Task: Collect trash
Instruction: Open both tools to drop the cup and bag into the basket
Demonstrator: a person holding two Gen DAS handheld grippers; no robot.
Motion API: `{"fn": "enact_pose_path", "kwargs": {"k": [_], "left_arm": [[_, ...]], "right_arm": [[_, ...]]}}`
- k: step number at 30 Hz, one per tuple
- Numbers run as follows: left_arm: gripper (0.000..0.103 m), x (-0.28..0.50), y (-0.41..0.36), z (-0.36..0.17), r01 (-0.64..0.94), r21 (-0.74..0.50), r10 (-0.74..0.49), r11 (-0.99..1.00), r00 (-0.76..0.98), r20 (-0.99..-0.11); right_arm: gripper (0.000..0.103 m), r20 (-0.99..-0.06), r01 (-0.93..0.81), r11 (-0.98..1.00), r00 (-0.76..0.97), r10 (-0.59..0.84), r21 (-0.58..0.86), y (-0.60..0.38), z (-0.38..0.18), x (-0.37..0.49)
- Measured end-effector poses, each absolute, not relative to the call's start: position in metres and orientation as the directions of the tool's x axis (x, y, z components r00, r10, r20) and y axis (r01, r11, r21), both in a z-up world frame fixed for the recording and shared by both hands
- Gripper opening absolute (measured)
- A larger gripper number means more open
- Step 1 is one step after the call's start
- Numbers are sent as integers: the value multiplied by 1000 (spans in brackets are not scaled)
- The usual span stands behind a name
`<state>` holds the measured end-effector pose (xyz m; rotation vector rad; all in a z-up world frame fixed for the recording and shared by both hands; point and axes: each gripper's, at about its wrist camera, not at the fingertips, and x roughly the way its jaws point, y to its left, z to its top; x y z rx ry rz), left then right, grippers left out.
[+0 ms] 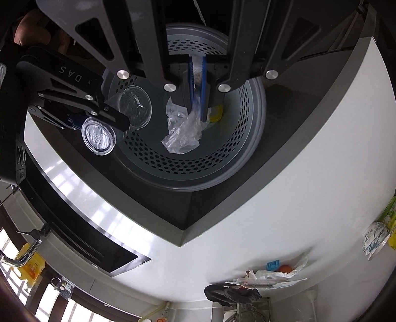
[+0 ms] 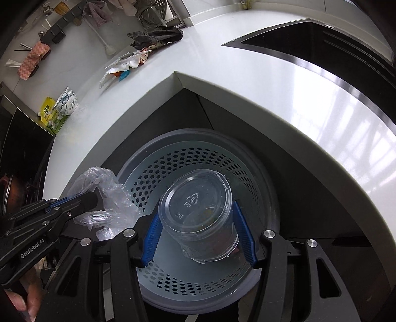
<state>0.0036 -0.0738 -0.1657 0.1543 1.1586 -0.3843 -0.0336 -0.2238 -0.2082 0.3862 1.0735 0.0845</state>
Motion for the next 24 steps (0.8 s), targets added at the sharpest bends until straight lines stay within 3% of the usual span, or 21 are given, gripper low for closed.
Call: {"fn": "enact_pose_path", "kwargs": {"k": [9,11,15,24], "left_arm": [[6,7,-78,-182,390,-67,-196,919,302,-933],[14,9,-77,-183,385,-69,-194,920,295,-936],[54,9,-72,-182,372,-62,-183,926,299,-936],[58,5,-69,-174,370,-56,-180,927,311,-933]], "right_arm": [[53,-868,152,933,438,233,327,-229,-229,-34],[54,-871,152,935,433,230,322,-229,-229,-34],[59,-875,164,933,428,225,320,-231,-228,-33],[61,-870,172,930,439,222,324,-235,-220,-35]]}}
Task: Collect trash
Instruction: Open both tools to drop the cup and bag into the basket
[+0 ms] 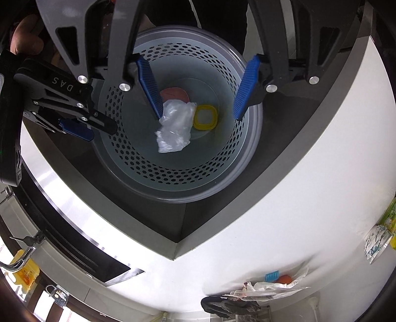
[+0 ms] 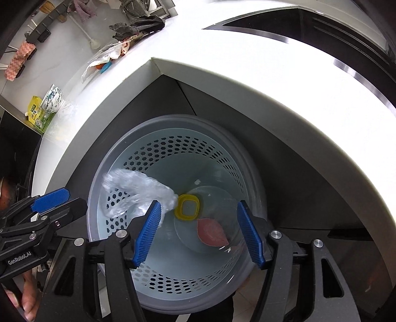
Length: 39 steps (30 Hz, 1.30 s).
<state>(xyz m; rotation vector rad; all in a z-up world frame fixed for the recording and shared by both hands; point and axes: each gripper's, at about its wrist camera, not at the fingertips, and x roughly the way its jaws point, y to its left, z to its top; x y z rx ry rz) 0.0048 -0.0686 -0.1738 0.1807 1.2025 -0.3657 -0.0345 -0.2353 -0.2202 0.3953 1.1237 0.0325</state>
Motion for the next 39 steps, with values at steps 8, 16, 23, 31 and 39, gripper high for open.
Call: {"fn": "enact_pose_path", "kwargs": {"k": [8,16,23,31,39], "left_arm": [[58,6,-70,-164,373,-56,-186,926,321,-929],[62,8,-70,-140,367,-62,-198,928,344,-918],[80,10,-64,-112,362,-53,-201,931,386,-900],[87,27,-43,-78,322,-78,-222,943,440,-870],[90,62,-14,-51,288,-72,-213,955,497,-841]], "right_arm": [[61,-873,189,926,434,220,328,-240,-216,-41],[61,-867,196,921,445,223,337,-247,-200,-43],[61,-854,191,918,467,227,348,-244,-180,-38],[61,-839,152,930,496,222,335,-237,-147,-25],[61,-823,151,936,534,193,318,-228,-120,8]]}}
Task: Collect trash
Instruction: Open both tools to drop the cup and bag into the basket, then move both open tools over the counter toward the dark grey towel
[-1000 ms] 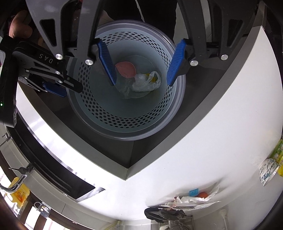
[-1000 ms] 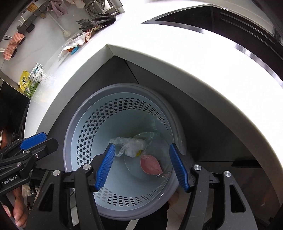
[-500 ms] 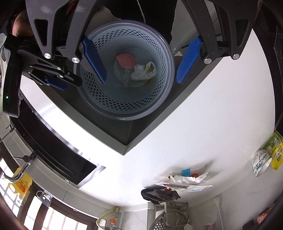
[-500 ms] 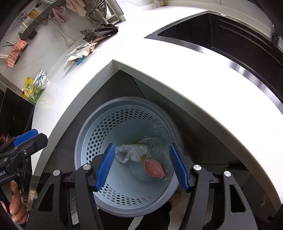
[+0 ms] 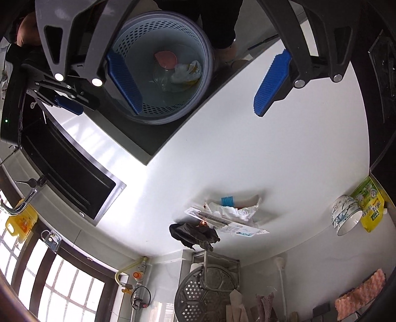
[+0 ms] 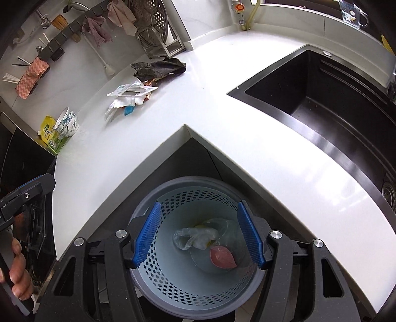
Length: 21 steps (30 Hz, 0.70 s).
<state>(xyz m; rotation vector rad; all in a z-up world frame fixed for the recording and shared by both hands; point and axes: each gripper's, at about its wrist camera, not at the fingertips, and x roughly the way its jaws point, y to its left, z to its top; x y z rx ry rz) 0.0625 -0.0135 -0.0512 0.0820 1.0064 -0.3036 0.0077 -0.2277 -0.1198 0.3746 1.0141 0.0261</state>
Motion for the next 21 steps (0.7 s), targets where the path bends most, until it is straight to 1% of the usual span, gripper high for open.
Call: {"fn": "enact_pose_path", "kwargs": {"k": [11,21], "left_arm": [[92,130,12,-31,289,-86,-235,953,531,-814],[92,197,39,-28,280,-61,-217,958,567,-795]], "right_arm": [[62,-798,134,943,577,176,305,-201,-90,77],[62,-784,168,929,596,170,329,-184,-85,152]]}}
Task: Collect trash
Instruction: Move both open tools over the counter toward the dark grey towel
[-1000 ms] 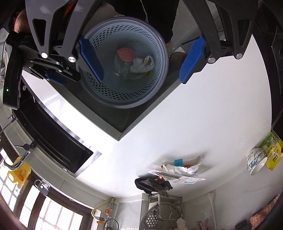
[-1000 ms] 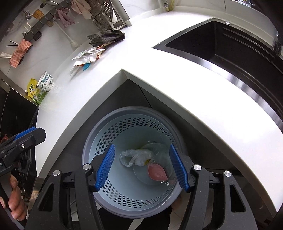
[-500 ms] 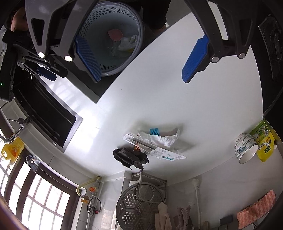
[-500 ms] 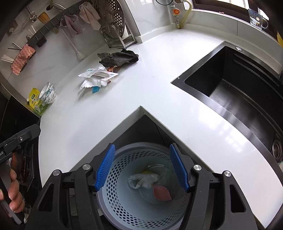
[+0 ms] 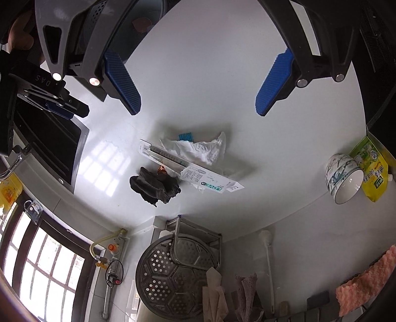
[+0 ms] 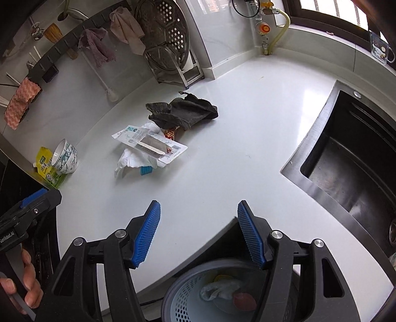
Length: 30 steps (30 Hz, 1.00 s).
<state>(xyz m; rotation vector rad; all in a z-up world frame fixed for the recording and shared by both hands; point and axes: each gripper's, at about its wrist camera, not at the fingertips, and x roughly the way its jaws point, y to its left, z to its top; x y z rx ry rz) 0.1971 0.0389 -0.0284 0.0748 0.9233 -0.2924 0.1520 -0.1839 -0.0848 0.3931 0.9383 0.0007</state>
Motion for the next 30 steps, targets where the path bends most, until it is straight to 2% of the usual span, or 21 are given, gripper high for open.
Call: {"fn": "enact_pose_path", "kwargs": {"k": [17,30], "left_arm": [[93,309,53,-69,299,-71,-219,952,498,-839],[93,339,41,-96,355,-79,-246,931,455,-856]], "right_arm": [[62,-782,298,869,606,147,394,-186,-104,247],[62,-787,376,800,589,184,468,-199,-124,298]]}}
